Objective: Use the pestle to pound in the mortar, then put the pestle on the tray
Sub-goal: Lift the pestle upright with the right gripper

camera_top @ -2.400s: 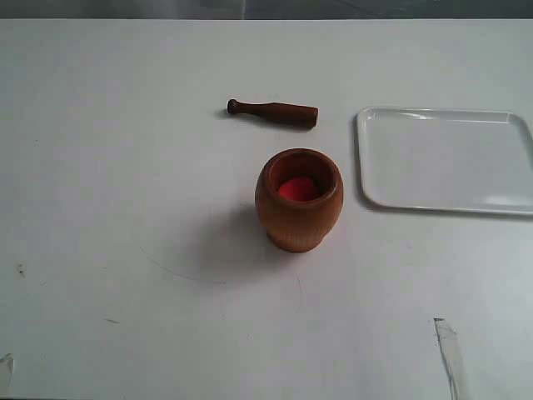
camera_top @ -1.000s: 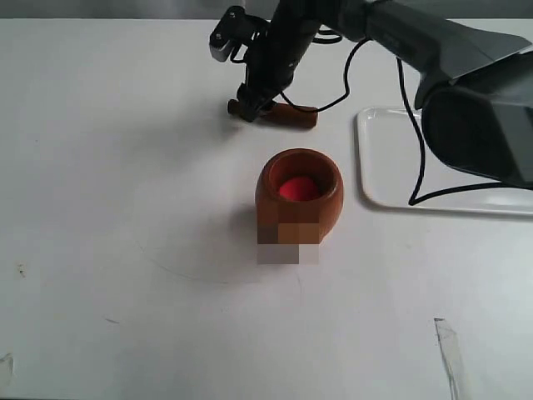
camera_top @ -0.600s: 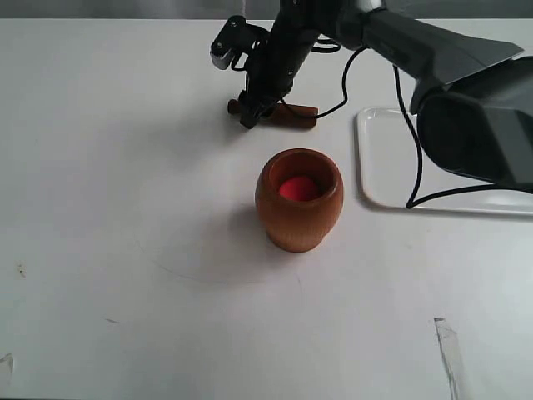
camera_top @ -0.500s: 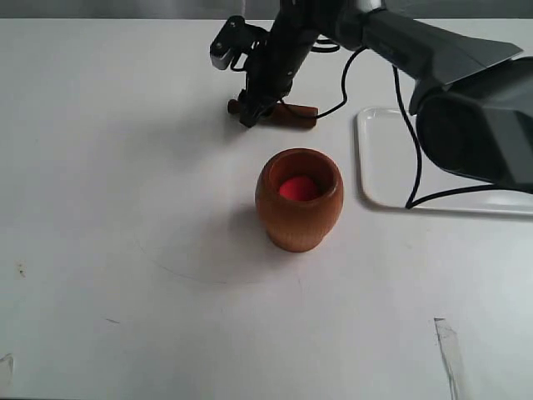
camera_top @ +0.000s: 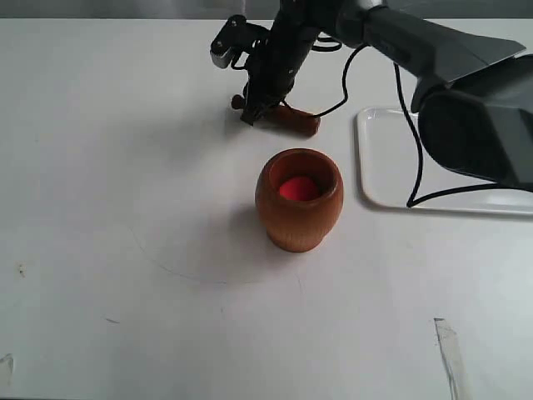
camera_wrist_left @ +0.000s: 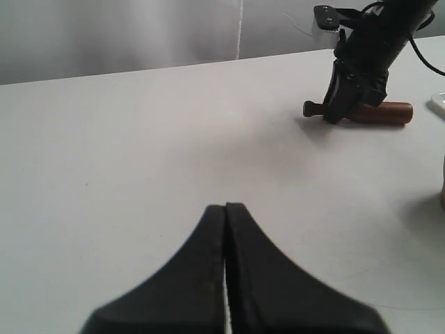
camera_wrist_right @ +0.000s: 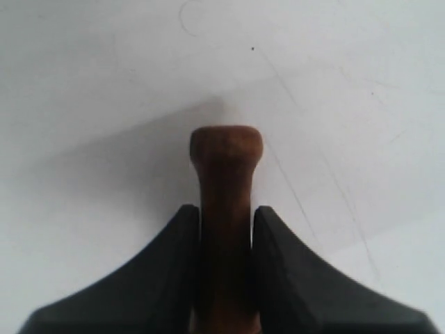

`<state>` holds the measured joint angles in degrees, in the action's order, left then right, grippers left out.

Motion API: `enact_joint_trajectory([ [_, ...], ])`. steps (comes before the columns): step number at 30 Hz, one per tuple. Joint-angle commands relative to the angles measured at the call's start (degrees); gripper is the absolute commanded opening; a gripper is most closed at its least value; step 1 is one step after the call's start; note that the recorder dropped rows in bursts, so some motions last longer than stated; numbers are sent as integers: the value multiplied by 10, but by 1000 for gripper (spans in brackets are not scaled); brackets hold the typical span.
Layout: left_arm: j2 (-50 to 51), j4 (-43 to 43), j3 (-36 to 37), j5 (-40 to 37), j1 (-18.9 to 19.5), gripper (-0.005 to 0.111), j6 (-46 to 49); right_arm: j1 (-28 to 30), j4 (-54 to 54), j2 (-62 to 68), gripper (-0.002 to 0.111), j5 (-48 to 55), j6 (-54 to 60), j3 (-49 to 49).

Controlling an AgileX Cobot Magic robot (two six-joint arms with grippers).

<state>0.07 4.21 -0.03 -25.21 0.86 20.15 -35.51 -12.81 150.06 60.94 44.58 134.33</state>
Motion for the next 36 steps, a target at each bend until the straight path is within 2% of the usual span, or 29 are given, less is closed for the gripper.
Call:
enact_joint_trajectory([
  [1,-1,-4,0,2,-4,0,-5,0,4,-68,0,5,-31,1],
  [9,-1,-4,0,2,-4,0,-5,1,-2,-170,0,66,-66,1],
  [15,-1,-4,0,2,-4,0,-5,1,39,-219,0,90,-130,-7],
  [18,-1,-4,0,2,-4,0,-5,1,62,-257,0,90,-153,-50],
  [22,-1,-4,0,2,-4,0,-5,1,94,-331,0,77,-172,-169],
  [26,-1,-4,0,2,-4,0,-5,1,105,-433,0,-23,-184,-329],
  [30,-1,-4,0,2,-4,0,-5,1,103,-563,0,-184,-195,-505],
  [33,-1,-4,0,2,-4,0,-5,1,84,-665,0,-346,-195,-648],
  [36,-1,-4,0,2,-4,0,-5,1,-20,-776,0,-553,-194,-795],
])
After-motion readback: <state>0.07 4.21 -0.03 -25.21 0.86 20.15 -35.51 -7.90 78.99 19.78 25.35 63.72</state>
